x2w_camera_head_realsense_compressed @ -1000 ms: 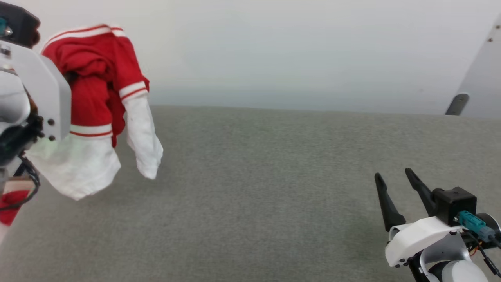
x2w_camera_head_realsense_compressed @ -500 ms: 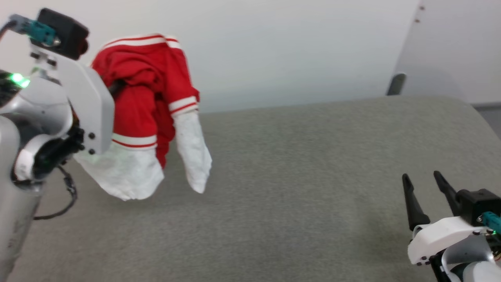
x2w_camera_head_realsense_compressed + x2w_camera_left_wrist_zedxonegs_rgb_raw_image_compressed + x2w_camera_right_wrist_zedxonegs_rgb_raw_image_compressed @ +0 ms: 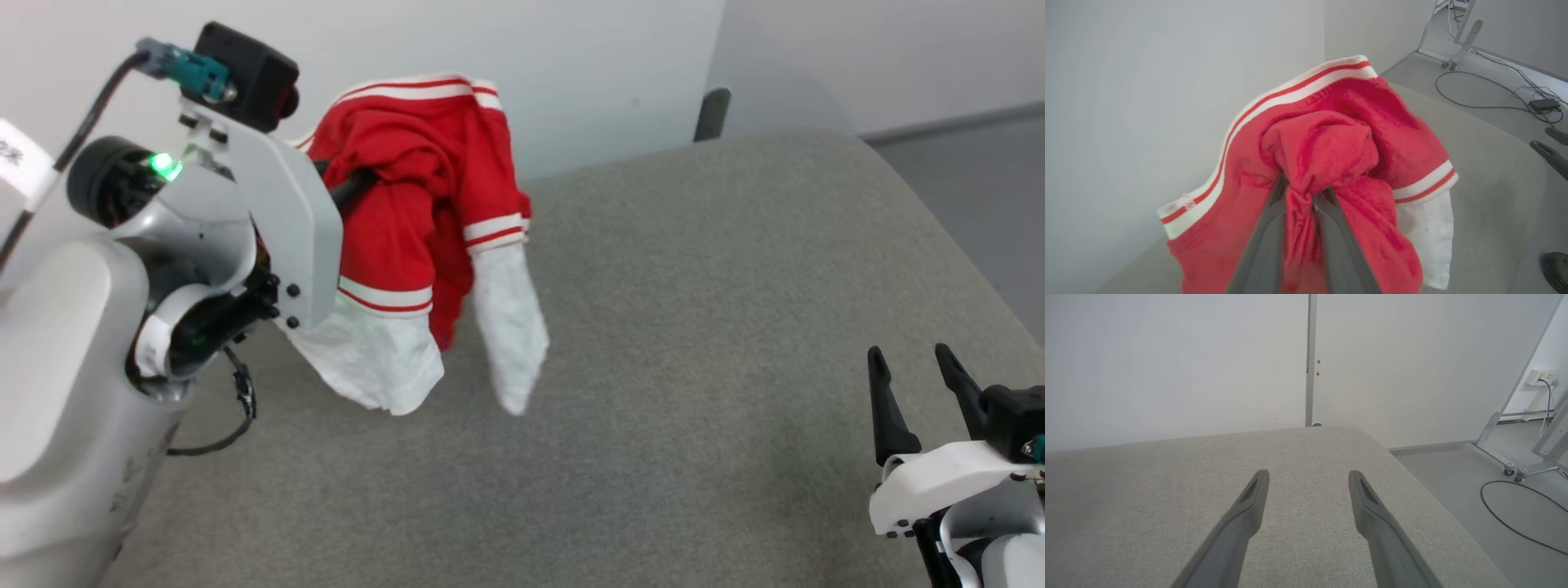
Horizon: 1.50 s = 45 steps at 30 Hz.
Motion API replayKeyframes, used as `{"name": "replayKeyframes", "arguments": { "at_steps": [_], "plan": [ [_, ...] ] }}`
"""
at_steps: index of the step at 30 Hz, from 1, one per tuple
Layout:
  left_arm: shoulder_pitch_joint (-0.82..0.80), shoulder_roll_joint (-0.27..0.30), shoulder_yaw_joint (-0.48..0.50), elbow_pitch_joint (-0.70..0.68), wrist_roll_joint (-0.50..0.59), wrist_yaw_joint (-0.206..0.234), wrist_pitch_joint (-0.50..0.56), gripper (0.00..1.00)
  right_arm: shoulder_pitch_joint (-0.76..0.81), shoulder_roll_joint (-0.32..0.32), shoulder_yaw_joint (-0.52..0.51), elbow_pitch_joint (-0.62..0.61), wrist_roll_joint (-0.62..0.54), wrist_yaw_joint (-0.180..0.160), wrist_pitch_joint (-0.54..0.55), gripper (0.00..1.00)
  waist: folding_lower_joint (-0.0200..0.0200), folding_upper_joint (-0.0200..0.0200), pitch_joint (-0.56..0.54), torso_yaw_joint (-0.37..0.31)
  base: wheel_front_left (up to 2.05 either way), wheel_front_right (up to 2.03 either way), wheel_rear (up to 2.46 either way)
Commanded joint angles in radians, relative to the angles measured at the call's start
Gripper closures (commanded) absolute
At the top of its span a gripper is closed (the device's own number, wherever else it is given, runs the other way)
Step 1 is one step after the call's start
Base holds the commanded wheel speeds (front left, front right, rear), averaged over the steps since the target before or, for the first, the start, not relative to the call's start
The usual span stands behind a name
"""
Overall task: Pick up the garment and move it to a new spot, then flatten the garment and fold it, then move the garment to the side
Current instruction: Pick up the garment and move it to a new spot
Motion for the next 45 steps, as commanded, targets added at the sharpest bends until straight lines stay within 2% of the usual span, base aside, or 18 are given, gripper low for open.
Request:
{"name": "replayKeyframes", "arguments": {
  "at_steps": [1,17,35,36,37,38,39,40,41,44,45],
  "plan": [
    [-0.002,-0.001,0.0,0.006,0.0,-0.004,-0.009,1.0,-0.017,0.003,-0.001,0.005,-0.005,0.0,-0.009,0.0,0.0001,-0.0001,0.042,-0.037,0.0,0.0,0.0],
    [0.109,-0.021,-0.062,0.15,0.002,-0.028,-0.051,1.0,-0.061,0.037,0.008,0.071,0.006,0.0,-0.065,0.0,0.0001,-0.0001,0.141,-0.049,0.0,0.0,0.0],
    [0.19,-0.049,-0.114,0.376,-0.021,-0.074,-0.104,1.0,-0.098,0.043,0.03,0.118,0.01,0.0,-0.082,0.0,0.0001,-0.0001,0.161,-0.029,0.0,0.0,0.0],
    [0.187,-0.053,-0.116,0.387,-0.026,-0.075,-0.109,0.91,-0.097,0.043,0.029,0.118,0.008,0.0,-0.081,0.0,0.0001,-0.0001,0.159,-0.026,0.0,0.0,0.0],
    [0.181,-0.055,-0.117,0.397,-0.028,-0.079,-0.115,0.74,-0.097,0.043,0.03,0.117,0.007,0.0,-0.079,0.0,0.0001,-0.0001,0.157,-0.024,0.0,0.0,0.0],
    [0.176,-0.058,-0.119,0.407,-0.029,-0.083,-0.119,0.62,-0.096,0.043,0.03,0.117,0.006,0.0,-0.078,0.0,0.0001,-0.0001,0.154,-0.02,0.0,0.0,0.0],
    [0.171,-0.062,-0.122,0.414,-0.031,-0.086,-0.121,0.62,-0.095,0.043,0.029,0.118,0.005,0.0,-0.077,0.0,0.0001,-0.0001,0.151,-0.015,0.0,0.0,0.0],
    [0.168,-0.065,-0.124,0.42,-0.035,-0.091,-0.123,0.5,-0.094,0.043,0.029,0.118,0.003,0.0,-0.075,0.0,0.0001,-0.0001,0.147,-0.011,0.0,0.0,0.0],
    [0.164,-0.069,-0.129,0.425,-0.037,-0.092,-0.123,0.33,-0.092,0.043,0.026,0.118,0.001,0.0,-0.074,0.0,0.0001,-0.0001,0.141,-0.005,0.0,0.0,0.0],
    [0.154,-0.078,-0.138,0.433,-0.041,-0.1,-0.129,0.16,-0.087,0.043,0.025,0.114,-0.003,0.0,-0.067,0.0,0.0001,-0.0001,0.126,0.012,0.0,0.0,0.0],
    [0.152,-0.081,-0.14,0.435,-0.044,-0.1,-0.129,0.03,-0.085,0.042,0.026,0.112,-0.004,0.0,-0.065,0.0,0.0001,-0.0001,0.12,0.019,0.0,0.0,0.0]
  ]
}}
